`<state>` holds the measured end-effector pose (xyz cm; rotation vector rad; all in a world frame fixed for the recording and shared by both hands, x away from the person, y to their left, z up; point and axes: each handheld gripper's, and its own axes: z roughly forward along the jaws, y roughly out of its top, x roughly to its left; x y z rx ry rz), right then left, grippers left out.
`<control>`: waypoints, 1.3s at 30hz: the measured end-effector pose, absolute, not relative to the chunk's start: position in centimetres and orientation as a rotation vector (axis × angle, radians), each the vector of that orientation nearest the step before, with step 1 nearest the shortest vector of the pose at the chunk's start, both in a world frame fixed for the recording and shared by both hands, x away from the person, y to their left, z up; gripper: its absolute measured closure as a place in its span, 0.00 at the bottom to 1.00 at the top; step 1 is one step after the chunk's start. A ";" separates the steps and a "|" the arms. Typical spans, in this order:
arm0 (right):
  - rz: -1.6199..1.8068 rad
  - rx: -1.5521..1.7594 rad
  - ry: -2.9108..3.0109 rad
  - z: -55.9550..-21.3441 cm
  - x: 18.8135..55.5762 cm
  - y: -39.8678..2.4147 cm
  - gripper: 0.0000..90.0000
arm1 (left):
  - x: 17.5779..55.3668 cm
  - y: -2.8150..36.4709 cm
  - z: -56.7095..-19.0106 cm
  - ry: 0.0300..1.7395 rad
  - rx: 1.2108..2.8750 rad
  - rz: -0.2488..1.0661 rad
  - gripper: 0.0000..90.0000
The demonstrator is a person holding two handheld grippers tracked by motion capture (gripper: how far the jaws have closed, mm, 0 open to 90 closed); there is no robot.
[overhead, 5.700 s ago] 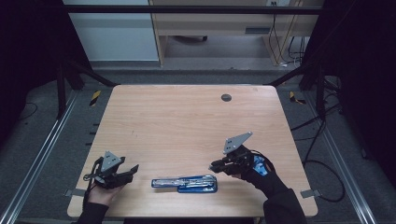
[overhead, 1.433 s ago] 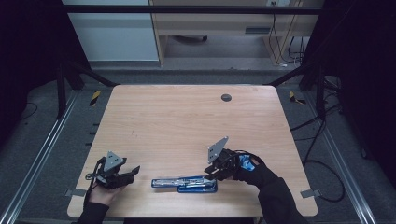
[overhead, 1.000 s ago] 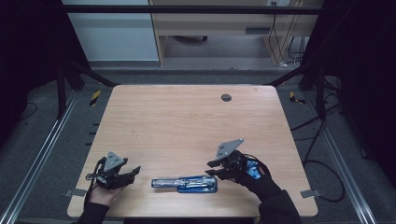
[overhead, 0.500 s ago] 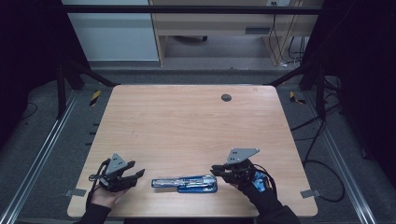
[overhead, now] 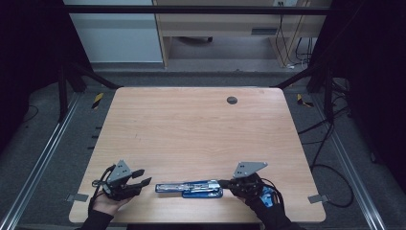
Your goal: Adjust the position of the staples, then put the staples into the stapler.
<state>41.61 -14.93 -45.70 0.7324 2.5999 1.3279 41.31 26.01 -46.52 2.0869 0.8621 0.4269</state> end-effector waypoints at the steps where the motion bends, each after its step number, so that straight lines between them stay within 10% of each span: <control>1: 1.325 0.737 2.603 -45.8 41.5 -14.9 1.00 | 41.3 26.0 -46.5 0.859 2.091 0.422 0.61; 39: 1.233 0.722 2.686 -47.9 40.7 -13.5 1.00 | 41.1 23.5 -48.0 0.648 2.286 0.241 0.47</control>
